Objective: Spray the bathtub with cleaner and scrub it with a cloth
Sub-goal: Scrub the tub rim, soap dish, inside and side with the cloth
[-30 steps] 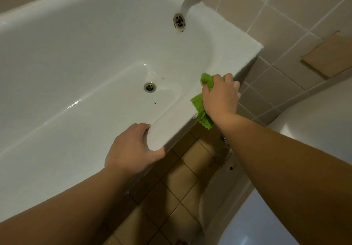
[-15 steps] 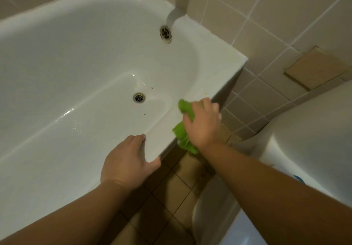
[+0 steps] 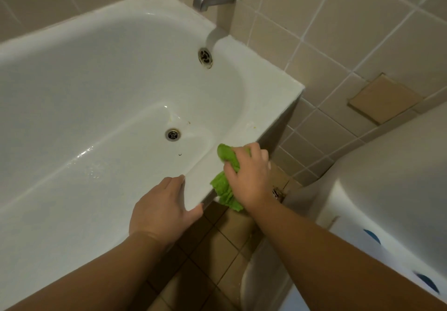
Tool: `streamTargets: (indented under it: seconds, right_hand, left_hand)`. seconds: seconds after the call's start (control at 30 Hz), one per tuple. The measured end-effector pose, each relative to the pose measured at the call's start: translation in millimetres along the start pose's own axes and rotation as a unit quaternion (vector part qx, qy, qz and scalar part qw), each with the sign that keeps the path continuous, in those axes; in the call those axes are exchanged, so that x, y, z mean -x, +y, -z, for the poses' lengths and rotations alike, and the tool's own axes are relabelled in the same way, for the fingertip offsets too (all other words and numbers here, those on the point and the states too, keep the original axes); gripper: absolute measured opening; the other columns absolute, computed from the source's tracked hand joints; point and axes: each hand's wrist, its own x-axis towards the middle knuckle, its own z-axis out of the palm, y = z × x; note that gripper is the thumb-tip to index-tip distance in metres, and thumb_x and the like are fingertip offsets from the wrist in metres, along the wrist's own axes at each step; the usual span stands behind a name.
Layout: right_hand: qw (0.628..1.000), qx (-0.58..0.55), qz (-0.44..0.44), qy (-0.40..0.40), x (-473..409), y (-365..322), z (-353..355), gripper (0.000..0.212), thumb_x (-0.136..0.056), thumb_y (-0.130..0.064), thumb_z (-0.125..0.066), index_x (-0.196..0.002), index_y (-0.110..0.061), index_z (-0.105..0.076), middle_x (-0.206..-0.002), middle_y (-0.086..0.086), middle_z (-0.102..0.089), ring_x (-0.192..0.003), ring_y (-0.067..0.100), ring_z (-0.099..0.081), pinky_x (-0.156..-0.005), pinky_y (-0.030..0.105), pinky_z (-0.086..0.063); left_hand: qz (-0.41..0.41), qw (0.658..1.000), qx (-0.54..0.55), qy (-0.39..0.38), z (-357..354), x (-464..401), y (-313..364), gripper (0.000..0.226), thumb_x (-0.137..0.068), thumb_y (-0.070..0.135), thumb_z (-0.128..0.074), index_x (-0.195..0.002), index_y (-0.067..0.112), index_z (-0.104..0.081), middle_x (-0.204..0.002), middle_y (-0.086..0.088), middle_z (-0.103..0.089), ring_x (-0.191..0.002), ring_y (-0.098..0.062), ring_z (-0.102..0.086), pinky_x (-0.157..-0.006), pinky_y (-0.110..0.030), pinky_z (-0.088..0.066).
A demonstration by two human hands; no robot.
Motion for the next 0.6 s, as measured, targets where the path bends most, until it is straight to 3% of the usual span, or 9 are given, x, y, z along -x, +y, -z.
streamTargets:
  seconds: [0.13, 0.23, 0.33, 0.47, 0.6]
  right_hand:
    - [0.997, 0.041, 0.003, -0.063, -9, -7, 15, 0.029, -0.1, -0.04, -0.051, -0.121, -0.022, -0.059, -0.119, 0.001, -0.046, -0.108, 0.023, -0.041, -0.084, 0.041, -0.041]
    - [0.994, 0.045, 0.0, -0.096, -10, -30, 19, 0.031, -0.101, -0.041, -0.049, -0.122, -0.021, -0.057, -0.117, 0.002, -0.047, -0.111, 0.028, -0.043, -0.086, 0.045, -0.044]
    - [0.987, 0.06, 0.062, -0.133, 14, -67, 9, 0.032, -0.1, -0.043, -0.049, -0.12, -0.02, -0.058, -0.116, 0.003, -0.049, -0.11, 0.029, -0.044, -0.086, 0.044, -0.042]
    - [0.987, 0.077, 0.089, -0.105, 58, -112, -13, 0.03, -0.099, -0.046, -0.049, -0.115, -0.024, -0.062, -0.112, -0.001, -0.05, -0.106, 0.024, -0.041, -0.086, 0.04, -0.027]
    - [0.987, 0.04, 0.128, -0.085, 100, -142, -35, 0.039, -0.097, -0.057, -0.047, -0.103, -0.026, -0.07, -0.101, -0.003, -0.055, -0.099, 0.019, -0.041, -0.095, 0.04, -0.035]
  left_hand:
    - [-0.006, 0.999, -0.036, -0.027, 13, 4, -6, 0.058, -0.078, 0.074, -0.057, -0.119, 0.033, -0.056, -0.108, 0.012, -0.061, -0.093, -0.015, -0.062, -0.073, -0.033, -0.052]
    - [0.012, 0.996, -0.051, -0.079, 24, 20, -29, 0.052, -0.069, 0.075, -0.059, -0.098, 0.032, -0.055, -0.088, 0.012, -0.057, -0.08, -0.012, -0.057, -0.063, -0.031, -0.047]
    - [0.047, 0.993, -0.028, -0.107, 29, 50, -61, 0.058, -0.065, 0.072, -0.067, -0.104, 0.031, -0.058, -0.091, 0.012, -0.059, -0.083, -0.014, -0.056, -0.065, -0.031, -0.046]
    - [0.079, 0.992, 0.018, -0.102, 27, 90, -102, 0.068, -0.06, 0.074, -0.069, -0.115, 0.034, -0.063, -0.098, 0.012, -0.064, -0.088, -0.013, -0.058, -0.064, -0.027, -0.043]
    - [0.096, 0.988, 0.091, -0.074, 15, 111, -123, 0.072, -0.055, 0.076, -0.071, -0.115, 0.037, -0.065, -0.096, 0.017, -0.066, -0.084, -0.008, -0.061, -0.065, -0.024, -0.048]
